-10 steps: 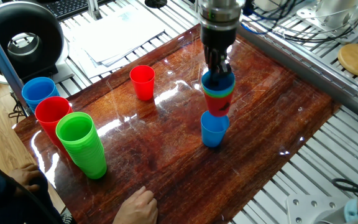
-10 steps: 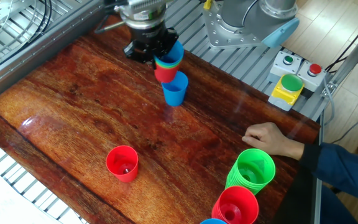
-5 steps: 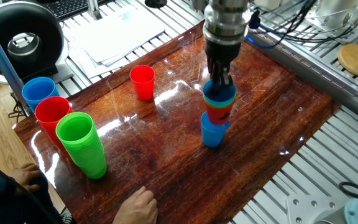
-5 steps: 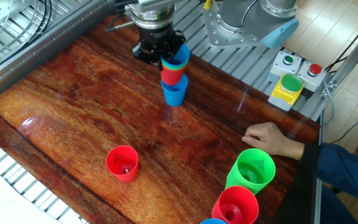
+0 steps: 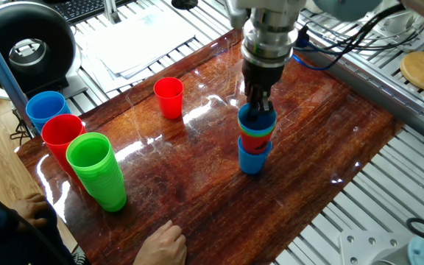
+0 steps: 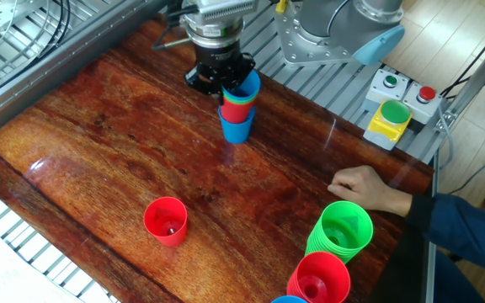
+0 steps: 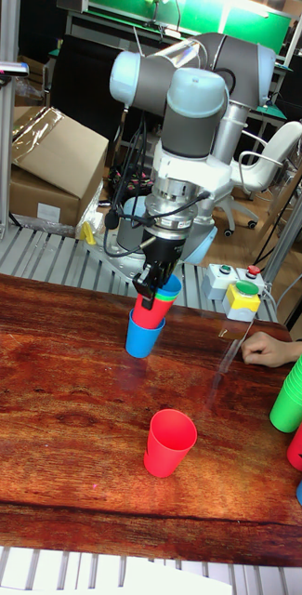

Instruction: Stack the cups

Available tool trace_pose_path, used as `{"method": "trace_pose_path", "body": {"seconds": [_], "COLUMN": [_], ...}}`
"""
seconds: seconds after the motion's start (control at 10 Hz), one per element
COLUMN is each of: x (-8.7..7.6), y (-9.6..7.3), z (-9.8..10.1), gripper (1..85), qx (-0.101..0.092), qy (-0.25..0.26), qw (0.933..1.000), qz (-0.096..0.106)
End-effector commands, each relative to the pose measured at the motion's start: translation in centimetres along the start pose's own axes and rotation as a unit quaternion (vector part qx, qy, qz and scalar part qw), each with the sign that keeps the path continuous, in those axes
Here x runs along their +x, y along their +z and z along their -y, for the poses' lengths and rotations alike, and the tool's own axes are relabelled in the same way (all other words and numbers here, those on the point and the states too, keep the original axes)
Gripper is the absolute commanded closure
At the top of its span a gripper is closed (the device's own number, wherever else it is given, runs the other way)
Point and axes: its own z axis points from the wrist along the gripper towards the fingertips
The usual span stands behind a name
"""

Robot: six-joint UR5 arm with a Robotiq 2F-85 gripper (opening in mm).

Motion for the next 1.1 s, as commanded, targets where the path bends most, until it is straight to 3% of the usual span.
{"method": "trace_pose_path", "body": {"seconds": [0.0, 0.2, 0.6, 1.0], "x": [-0.8, -0.7, -0.4, -0.6], "y": [1.0, 1.3, 1.5, 3.0], "z": [0.7, 1.4, 1.4, 1.0], "gripper": [53.0, 46.3, 45.3, 43.0], "qx": [0.014, 0.027, 0.026, 0.026], "qy": [-0.032, -0.049, -0.06, -0.064], "qw": [0.9991, 0.9982, 0.9977, 0.9972], "qz": [0.022, 0.021, 0.019, 0.028]}}
